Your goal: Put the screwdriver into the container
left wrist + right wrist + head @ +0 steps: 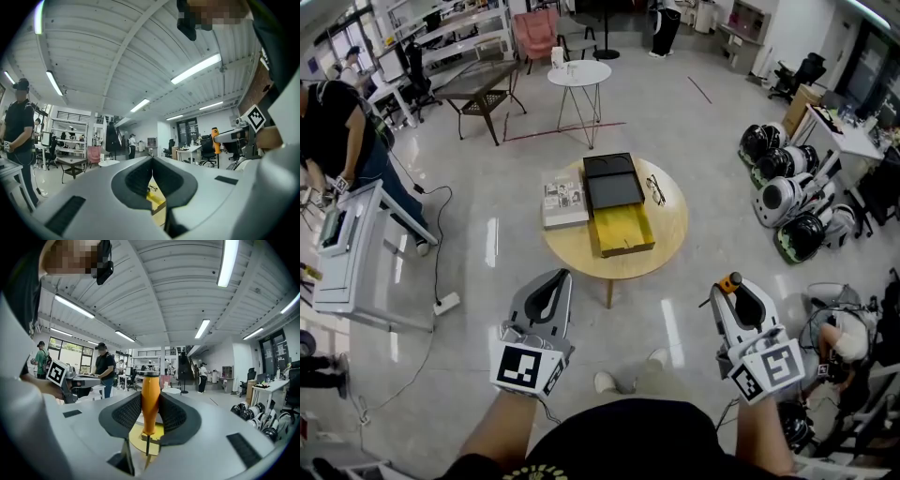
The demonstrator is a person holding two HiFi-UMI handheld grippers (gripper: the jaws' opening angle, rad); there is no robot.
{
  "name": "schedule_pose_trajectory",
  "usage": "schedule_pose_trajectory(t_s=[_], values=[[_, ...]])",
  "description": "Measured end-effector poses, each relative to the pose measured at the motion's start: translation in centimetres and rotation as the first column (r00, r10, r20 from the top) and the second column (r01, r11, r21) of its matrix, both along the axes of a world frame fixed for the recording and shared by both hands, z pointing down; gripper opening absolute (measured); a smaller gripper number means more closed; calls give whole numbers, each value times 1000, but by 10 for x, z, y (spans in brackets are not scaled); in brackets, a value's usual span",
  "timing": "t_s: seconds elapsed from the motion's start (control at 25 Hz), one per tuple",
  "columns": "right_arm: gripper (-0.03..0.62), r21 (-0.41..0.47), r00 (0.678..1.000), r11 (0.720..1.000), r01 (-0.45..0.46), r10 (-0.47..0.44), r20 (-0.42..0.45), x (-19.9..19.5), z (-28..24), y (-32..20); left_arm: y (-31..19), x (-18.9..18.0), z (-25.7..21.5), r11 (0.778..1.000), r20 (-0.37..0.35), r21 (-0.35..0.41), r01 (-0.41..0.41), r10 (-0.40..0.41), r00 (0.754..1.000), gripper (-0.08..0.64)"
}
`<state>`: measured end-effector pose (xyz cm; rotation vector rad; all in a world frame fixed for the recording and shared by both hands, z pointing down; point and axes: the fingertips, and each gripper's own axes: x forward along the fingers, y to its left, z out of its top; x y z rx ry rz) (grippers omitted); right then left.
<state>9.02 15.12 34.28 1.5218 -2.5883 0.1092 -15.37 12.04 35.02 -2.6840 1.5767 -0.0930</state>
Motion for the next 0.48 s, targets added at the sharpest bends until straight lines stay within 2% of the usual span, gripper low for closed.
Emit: schedule_pose_trajectory(t_s=[0.48], values=[[130,-10,999,999,32,-32,0,3,-2,-21,-21,5,5,999,-1,-14,36,-36,999,17]])
